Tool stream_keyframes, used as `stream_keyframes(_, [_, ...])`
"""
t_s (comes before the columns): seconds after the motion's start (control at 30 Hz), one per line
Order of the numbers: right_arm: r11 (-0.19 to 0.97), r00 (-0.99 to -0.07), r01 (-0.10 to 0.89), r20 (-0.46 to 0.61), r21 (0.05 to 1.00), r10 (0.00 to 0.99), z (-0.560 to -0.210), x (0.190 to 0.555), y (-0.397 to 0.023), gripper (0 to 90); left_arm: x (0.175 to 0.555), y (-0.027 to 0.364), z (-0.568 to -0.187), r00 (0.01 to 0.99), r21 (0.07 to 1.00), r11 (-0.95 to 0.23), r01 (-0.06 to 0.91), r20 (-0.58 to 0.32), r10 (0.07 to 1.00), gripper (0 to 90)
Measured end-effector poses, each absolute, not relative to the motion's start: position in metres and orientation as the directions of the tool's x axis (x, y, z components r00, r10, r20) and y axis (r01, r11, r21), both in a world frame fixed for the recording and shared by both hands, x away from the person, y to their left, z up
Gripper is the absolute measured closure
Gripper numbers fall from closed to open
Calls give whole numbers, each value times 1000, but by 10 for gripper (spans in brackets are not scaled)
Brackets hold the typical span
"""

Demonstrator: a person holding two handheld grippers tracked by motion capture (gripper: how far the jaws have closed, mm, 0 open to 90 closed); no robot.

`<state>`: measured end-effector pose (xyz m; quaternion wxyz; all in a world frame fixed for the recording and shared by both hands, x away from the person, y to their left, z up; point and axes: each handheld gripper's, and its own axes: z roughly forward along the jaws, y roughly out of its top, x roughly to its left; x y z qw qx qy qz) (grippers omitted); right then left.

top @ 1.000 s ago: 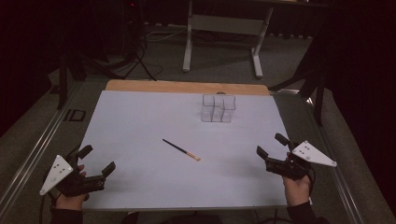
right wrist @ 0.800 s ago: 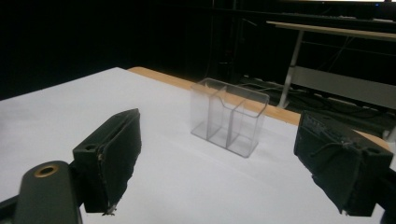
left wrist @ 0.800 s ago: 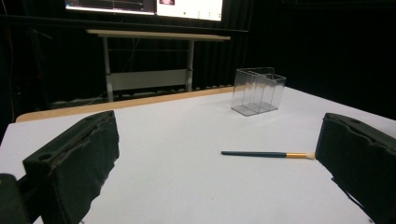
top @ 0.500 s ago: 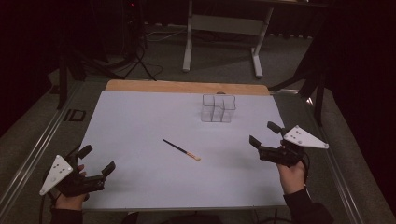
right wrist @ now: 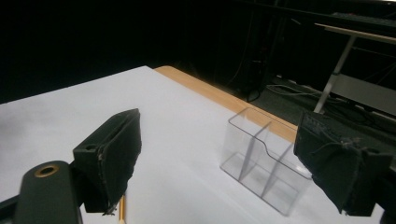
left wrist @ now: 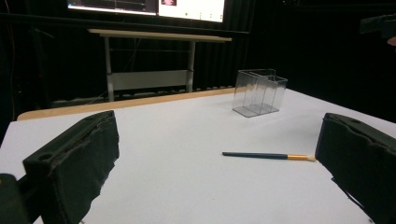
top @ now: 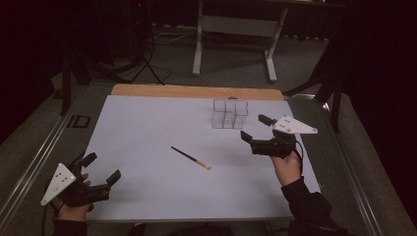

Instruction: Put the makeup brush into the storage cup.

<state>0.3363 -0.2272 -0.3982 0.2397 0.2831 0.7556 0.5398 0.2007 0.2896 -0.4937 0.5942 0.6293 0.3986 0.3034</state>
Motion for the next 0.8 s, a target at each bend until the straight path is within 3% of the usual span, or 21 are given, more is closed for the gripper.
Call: stream_keyframes(0.8, [324,-826,230,8,918,564,-411,361,-161,113,200,288,-494,508,990,20,142,-90,857,0])
